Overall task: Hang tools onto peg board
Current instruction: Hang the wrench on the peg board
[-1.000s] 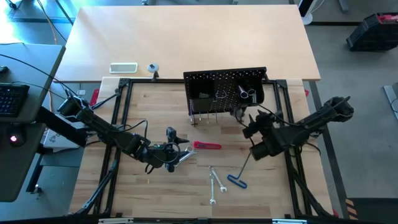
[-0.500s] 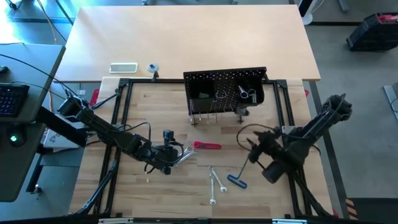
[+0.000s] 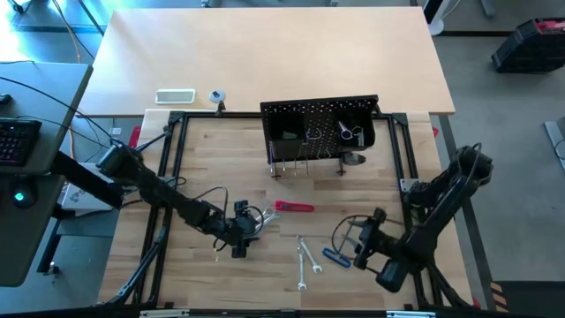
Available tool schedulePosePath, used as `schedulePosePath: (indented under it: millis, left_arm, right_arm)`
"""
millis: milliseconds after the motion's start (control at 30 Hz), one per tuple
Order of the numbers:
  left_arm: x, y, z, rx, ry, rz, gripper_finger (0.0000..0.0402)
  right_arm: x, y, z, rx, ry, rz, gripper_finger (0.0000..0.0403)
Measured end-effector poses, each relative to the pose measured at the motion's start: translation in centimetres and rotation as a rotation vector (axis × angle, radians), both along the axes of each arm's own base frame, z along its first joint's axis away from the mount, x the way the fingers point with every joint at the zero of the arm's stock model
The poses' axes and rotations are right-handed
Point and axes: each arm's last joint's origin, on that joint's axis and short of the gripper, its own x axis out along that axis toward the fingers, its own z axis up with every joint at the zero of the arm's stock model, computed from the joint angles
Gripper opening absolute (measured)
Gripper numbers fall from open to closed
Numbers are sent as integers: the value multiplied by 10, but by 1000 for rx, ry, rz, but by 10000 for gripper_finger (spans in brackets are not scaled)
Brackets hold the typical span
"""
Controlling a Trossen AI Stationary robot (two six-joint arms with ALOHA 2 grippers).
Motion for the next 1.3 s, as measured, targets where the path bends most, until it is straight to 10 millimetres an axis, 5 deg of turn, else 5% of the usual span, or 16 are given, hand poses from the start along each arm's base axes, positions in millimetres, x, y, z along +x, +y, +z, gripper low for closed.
schedulePosePath:
  millis: [167, 400, 667, 1067, 1300]
  left_arm:
    - [11, -5, -25, 17, 17, 36, 231]
    - [18, -6, -31, 49, 56, 87, 207]
    - [10, -3, -13, 166, 41, 89, 180]
    - [14, 13, -20, 168, 106, 161, 177]
    - [15, 9, -18, 187, 65, 149, 209]
  right_arm:
    - [3, 11, -29, -16, 23, -40, 200]
    - [5, 21, -50, 0, 22, -55, 200]
    - [6, 23, -51, -11, -18, -54, 200]
    - [7, 23, -50, -23, -46, -52, 200]
    - [8, 24, -50, -13, -46, -52, 200]
